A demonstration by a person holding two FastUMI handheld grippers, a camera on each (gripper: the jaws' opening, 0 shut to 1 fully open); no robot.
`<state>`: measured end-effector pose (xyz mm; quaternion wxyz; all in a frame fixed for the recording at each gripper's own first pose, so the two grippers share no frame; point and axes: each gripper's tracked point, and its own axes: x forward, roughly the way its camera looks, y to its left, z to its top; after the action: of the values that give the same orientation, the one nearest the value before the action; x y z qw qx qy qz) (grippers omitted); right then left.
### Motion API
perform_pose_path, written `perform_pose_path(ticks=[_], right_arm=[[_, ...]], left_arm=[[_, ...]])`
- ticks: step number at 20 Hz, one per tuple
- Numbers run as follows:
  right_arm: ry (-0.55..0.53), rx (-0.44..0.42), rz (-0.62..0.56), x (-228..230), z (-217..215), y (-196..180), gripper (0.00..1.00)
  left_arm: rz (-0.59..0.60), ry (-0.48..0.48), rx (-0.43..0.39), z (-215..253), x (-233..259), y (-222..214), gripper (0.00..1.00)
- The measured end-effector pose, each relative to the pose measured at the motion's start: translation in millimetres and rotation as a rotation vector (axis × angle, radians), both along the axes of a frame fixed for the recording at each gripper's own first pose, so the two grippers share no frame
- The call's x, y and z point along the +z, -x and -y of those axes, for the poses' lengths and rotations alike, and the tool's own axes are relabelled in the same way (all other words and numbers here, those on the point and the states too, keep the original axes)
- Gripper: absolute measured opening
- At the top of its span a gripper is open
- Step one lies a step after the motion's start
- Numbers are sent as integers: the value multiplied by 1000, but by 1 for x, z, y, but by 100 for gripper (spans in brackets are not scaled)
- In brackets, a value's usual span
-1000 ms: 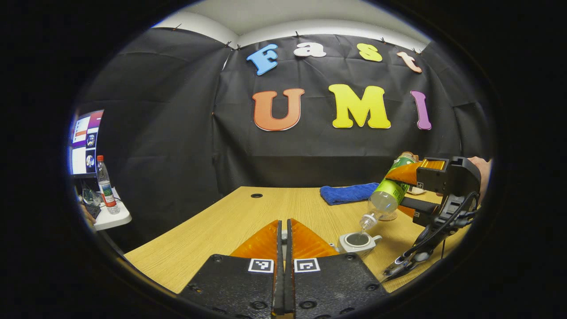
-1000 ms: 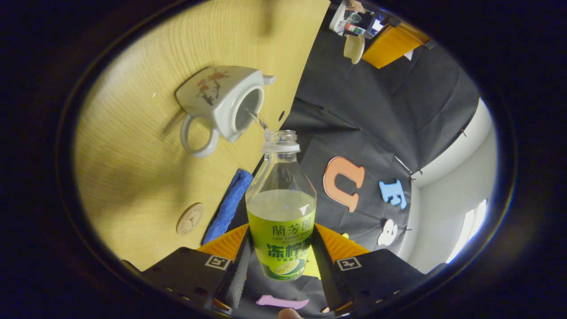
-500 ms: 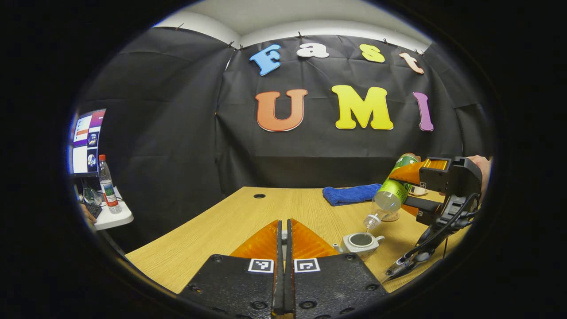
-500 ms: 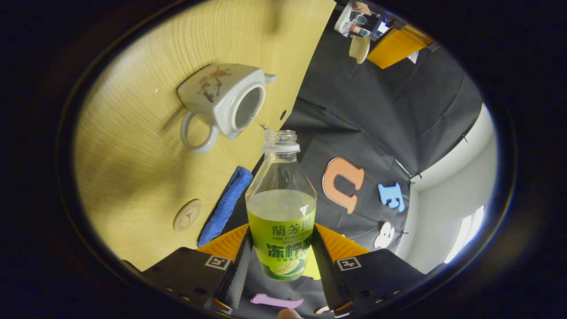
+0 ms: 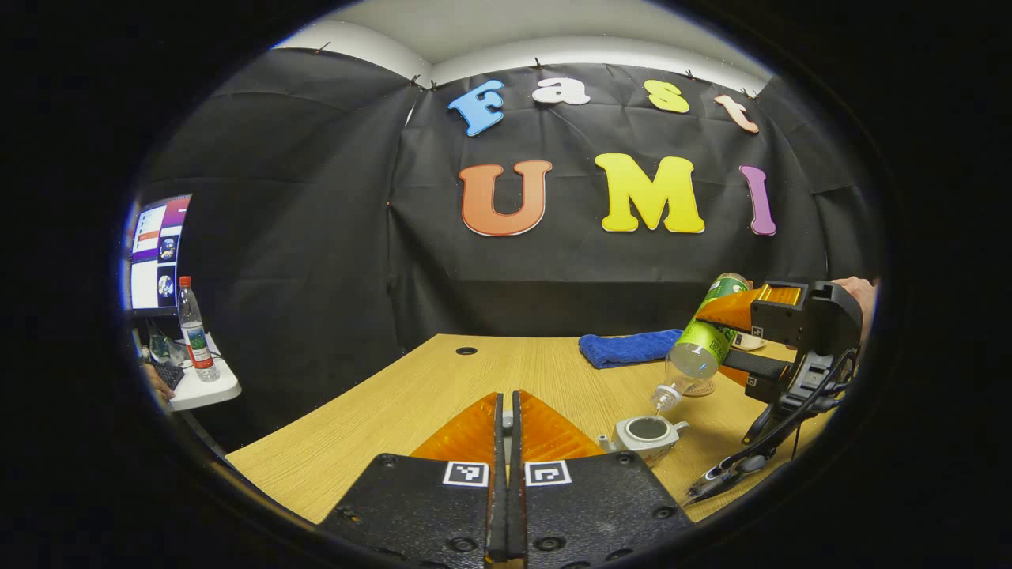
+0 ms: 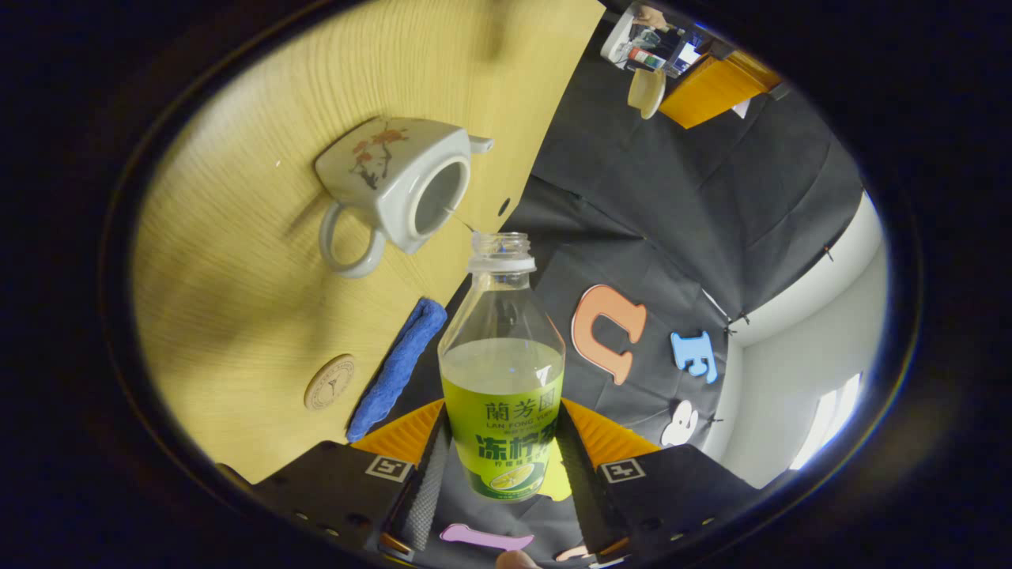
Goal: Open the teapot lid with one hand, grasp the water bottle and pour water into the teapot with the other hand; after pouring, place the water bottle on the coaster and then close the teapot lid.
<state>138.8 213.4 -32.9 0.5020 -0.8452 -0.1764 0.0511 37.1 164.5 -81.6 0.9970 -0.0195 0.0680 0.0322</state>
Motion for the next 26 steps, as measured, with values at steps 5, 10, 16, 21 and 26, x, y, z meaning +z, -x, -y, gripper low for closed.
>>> perform_pose_path(ticks=[5,10,16,21,26], right_arm=[[-19,11,0,1,-3,1,72],[-109,10,-60,-7,1,1,72],[-431,2,-291,-24,8,3,71],[-825,25,-473,-6,18,6,71],[-1319,27,-656,15,55,-21,72]], left_arm=[[0,-1,0,0,0,0,3],[16,-4,8,-3,9,3,3],[29,-25,39,-6,26,11,3],[27,-39,-4,14,37,12,3],[36,-26,-53,41,44,8,3]])
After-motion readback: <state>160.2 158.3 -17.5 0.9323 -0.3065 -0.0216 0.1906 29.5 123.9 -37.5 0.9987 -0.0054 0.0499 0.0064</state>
